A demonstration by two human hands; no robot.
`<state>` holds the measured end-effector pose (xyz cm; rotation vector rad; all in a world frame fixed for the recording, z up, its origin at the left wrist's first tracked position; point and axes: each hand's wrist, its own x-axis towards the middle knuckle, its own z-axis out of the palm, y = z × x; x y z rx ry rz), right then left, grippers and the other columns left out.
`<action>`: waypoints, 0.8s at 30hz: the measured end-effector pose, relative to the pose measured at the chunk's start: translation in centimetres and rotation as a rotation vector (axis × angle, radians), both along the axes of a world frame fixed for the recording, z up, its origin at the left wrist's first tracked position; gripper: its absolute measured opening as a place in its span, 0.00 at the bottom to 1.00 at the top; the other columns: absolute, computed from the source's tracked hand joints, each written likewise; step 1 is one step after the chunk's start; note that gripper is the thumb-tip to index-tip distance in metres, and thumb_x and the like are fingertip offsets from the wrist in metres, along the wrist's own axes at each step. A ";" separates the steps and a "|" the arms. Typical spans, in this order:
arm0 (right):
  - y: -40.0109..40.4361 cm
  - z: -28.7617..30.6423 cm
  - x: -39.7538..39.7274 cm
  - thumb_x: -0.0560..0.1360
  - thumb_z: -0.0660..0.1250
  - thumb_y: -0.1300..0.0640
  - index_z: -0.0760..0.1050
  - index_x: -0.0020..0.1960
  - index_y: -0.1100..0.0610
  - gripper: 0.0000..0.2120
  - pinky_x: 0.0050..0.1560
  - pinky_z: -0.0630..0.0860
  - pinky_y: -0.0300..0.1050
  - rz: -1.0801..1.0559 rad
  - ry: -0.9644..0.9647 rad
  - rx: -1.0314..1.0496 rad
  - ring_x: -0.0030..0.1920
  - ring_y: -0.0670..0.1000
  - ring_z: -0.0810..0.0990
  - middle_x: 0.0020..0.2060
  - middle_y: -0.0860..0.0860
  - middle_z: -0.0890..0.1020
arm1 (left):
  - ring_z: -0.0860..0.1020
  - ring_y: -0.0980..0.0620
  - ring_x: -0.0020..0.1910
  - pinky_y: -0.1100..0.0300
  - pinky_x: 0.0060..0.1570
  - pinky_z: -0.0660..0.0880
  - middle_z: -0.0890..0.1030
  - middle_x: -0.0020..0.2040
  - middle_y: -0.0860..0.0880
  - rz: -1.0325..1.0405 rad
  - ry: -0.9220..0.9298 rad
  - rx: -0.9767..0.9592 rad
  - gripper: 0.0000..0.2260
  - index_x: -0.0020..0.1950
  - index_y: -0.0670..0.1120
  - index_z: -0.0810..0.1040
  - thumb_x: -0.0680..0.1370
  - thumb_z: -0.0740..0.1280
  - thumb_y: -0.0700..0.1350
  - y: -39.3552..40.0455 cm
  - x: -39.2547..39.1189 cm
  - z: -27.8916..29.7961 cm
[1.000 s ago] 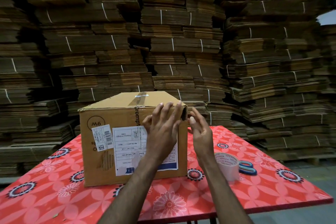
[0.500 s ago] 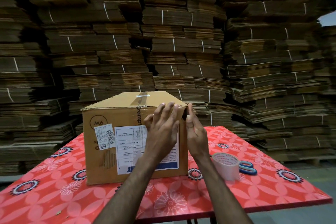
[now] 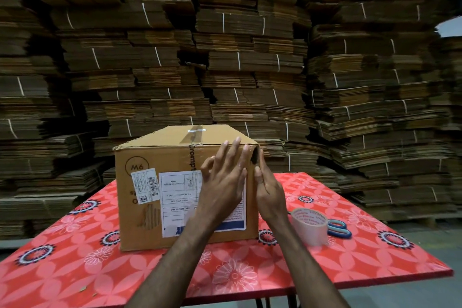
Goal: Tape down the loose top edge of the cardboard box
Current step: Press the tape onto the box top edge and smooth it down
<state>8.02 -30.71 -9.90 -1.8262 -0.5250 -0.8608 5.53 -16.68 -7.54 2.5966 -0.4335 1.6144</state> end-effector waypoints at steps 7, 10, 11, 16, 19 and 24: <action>-0.6 -2.4 -0.3 0.84 0.52 0.45 0.53 0.82 0.45 0.27 0.80 0.59 0.52 -0.142 -0.088 -0.138 0.81 0.44 0.58 0.81 0.43 0.59 | 0.50 0.49 0.82 0.45 0.74 0.55 0.51 0.83 0.50 0.115 -0.065 0.085 0.33 0.82 0.46 0.53 0.81 0.65 0.49 0.1 -0.1 -4.1; -0.4 -0.9 -0.1 0.85 0.51 0.46 0.53 0.83 0.46 0.27 0.80 0.55 0.52 -0.252 -0.241 -0.242 0.83 0.48 0.51 0.83 0.45 0.53 | 0.50 0.49 0.82 0.43 0.73 0.55 0.51 0.83 0.50 0.110 -0.084 0.089 0.33 0.82 0.47 0.52 0.81 0.64 0.49 0.1 -0.4 -3.9; -0.3 -0.4 0.1 0.85 0.51 0.47 0.54 0.83 0.47 0.27 0.80 0.55 0.54 -0.293 -0.267 -0.275 0.83 0.49 0.51 0.83 0.45 0.53 | 0.50 0.49 0.82 0.42 0.73 0.55 0.51 0.83 0.51 0.096 -0.087 0.107 0.33 0.82 0.47 0.52 0.81 0.63 0.48 0.2 -0.4 -3.5; 0.1 -0.9 0.8 0.85 0.50 0.44 0.50 0.83 0.44 0.28 0.78 0.56 0.60 -0.475 -0.275 -0.427 0.83 0.52 0.51 0.83 0.43 0.52 | 0.50 0.52 0.82 0.40 0.72 0.53 0.51 0.83 0.55 0.088 -0.089 0.171 0.32 0.82 0.52 0.51 0.81 0.60 0.46 1.0 -0.2 -1.6; -0.1 -2.7 0.4 0.85 0.52 0.44 0.49 0.83 0.43 0.28 0.78 0.53 0.63 -0.514 -0.236 -0.473 0.83 0.51 0.49 0.83 0.42 0.50 | 0.49 0.51 0.82 0.39 0.72 0.52 0.52 0.83 0.55 0.096 -0.082 0.167 0.29 0.82 0.55 0.51 0.82 0.58 0.48 1.4 -0.4 -1.2; -0.7 -3.0 -1.2 0.85 0.51 0.44 0.59 0.80 0.39 0.24 0.77 0.53 0.58 -0.429 -0.247 -0.416 0.83 0.47 0.50 0.82 0.39 0.54 | 0.48 0.52 0.82 0.40 0.73 0.52 0.53 0.83 0.52 0.040 -0.043 0.004 0.24 0.81 0.53 0.57 0.85 0.52 0.54 1.1 -0.4 -0.4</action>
